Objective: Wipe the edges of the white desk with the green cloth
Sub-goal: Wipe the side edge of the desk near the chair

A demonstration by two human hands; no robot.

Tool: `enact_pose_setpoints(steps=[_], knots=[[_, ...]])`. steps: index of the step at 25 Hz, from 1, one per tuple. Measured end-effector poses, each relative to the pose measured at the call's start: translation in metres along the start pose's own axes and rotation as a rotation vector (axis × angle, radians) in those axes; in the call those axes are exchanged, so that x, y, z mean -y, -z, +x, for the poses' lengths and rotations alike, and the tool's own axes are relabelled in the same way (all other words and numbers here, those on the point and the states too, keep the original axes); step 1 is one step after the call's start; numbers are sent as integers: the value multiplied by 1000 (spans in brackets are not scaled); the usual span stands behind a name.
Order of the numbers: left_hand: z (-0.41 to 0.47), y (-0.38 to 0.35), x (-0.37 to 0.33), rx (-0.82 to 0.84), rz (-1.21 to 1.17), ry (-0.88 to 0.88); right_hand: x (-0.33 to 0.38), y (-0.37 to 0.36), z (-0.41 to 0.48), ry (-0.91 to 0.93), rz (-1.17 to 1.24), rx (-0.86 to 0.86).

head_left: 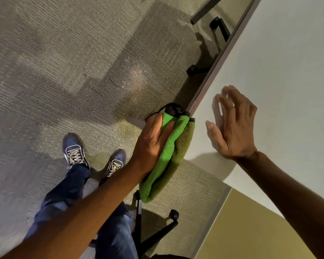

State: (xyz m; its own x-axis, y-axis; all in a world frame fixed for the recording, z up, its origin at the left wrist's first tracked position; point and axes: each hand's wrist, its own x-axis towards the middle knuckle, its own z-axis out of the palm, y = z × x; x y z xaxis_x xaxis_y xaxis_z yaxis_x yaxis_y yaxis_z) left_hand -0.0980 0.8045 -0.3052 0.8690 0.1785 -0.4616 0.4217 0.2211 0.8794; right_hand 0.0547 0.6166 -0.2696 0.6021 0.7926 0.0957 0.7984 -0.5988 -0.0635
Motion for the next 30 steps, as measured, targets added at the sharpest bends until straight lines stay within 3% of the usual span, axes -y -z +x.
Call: enact_pose_setpoints(steps=[3,6,8,13,17,22,26,30], knots=[[-5,-2,21,-32,39,-45,1,0,0,-9,4,-1],[22,-2,16,49,44,21,1,2,1,-16,12,3],[46,-4,7,87,-12,11,1,2,-1,-23,15,2],[126,-23,-44,38,183,-84,0,2,-1,-39,30,2],[165,-31,-66,74,178,-42,1,4,0,-57,34,-2],[104,-17,-25,31,-48,145,3,6,-1,-86,54,12],[27,0,-7,64,14,91,2,6,-2,-87,58,18],[42,-8,-10,34,81,-90,2,5,-2,-84,57,-1]])
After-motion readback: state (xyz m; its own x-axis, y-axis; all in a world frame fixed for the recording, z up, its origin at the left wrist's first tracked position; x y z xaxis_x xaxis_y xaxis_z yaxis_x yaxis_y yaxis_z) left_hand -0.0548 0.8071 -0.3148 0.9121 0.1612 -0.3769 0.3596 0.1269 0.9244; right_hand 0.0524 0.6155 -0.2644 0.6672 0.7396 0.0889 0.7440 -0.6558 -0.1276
